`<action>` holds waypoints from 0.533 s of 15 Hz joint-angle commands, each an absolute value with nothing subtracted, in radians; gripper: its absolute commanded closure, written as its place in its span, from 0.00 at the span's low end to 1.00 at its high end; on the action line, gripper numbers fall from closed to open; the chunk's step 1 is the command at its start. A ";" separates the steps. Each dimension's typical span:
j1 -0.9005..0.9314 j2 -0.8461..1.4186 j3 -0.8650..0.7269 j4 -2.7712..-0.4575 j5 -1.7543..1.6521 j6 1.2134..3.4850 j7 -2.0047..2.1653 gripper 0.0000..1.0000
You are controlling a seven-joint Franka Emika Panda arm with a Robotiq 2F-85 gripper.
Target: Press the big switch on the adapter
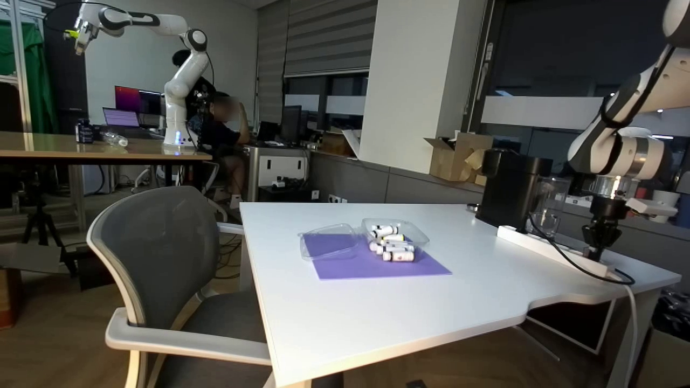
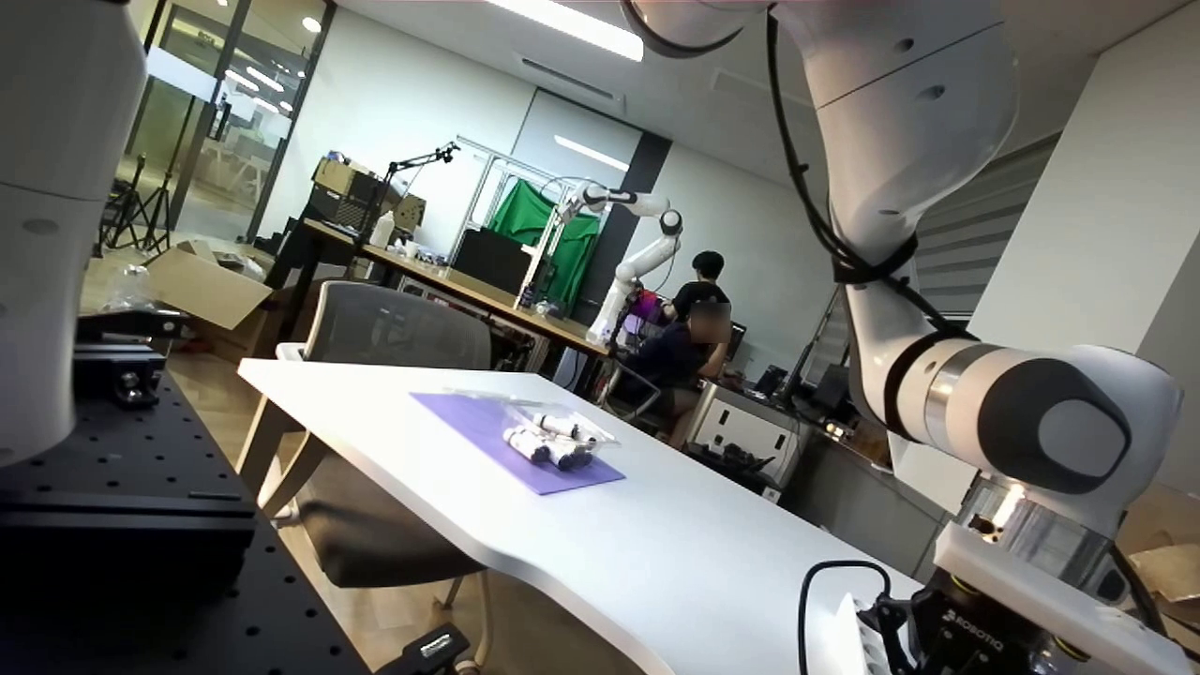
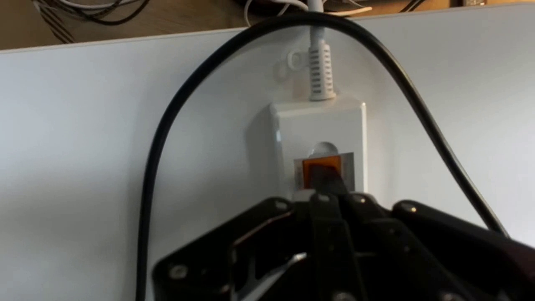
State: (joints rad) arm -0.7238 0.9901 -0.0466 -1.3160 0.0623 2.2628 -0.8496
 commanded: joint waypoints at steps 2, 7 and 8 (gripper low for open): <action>-0.785 1.126 -0.010 -1.125 0.131 2.157 -0.864 1.00; -0.813 1.129 0.020 -1.060 0.178 2.047 -0.871 1.00; -0.808 1.100 0.015 -1.080 0.181 2.033 -0.863 1.00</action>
